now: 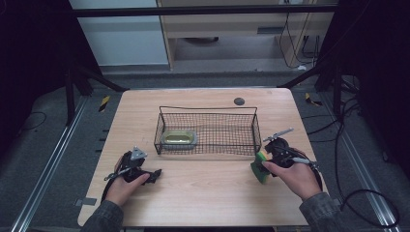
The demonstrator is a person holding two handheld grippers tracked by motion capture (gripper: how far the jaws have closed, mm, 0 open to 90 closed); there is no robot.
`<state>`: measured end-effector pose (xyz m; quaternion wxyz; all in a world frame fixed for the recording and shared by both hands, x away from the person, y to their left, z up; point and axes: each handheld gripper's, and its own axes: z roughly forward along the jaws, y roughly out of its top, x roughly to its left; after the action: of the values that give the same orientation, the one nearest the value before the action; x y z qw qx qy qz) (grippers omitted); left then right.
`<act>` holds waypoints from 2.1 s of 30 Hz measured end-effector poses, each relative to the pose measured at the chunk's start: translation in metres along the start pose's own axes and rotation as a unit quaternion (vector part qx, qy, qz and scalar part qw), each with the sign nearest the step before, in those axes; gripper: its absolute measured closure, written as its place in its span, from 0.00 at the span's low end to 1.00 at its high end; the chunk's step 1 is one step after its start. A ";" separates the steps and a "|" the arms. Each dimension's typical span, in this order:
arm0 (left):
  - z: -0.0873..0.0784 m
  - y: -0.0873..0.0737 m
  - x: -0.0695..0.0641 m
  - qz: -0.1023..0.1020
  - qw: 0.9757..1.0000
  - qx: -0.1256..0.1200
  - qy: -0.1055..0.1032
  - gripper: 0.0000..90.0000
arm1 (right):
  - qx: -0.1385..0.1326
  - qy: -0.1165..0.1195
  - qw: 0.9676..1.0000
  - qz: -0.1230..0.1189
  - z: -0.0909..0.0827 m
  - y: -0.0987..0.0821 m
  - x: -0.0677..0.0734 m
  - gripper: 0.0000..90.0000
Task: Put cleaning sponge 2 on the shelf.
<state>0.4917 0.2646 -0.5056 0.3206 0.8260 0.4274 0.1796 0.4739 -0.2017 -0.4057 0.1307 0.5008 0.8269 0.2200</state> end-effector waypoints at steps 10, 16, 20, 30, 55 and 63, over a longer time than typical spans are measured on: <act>0.000 0.000 0.000 0.001 1.000 -0.001 -0.002 0.00 | 0.020 0.006 1.000 0.007 0.015 0.003 -0.005 0.38; 0.000 0.000 0.000 0.001 1.000 -0.001 -0.002 0.00 | 0.032 0.014 0.999 0.009 0.020 0.002 -0.005 0.45; 0.000 0.000 0.001 0.001 1.000 -0.001 -0.002 0.00 | 0.041 0.023 0.999 0.002 0.022 0.000 -0.003 0.66; 0.000 0.000 0.001 0.003 1.000 -0.002 -0.003 0.00 | 0.010 0.015 1.000 0.002 0.003 -0.001 -0.013 0.72; 0.002 -0.003 0.002 0.001 1.000 -0.019 -0.002 0.00 | -0.049 -0.034 0.998 -0.026 -0.050 0.018 -0.051 0.72; 0.002 -0.003 0.002 0.000 1.000 -0.019 -0.002 0.00 | -0.072 -0.052 0.995 -0.051 -0.059 0.045 -0.060 0.72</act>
<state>0.4920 0.2668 -0.5088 0.3370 0.8203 0.4229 0.1862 0.5105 -0.2505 -0.3321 0.2201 0.4578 0.8255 0.2461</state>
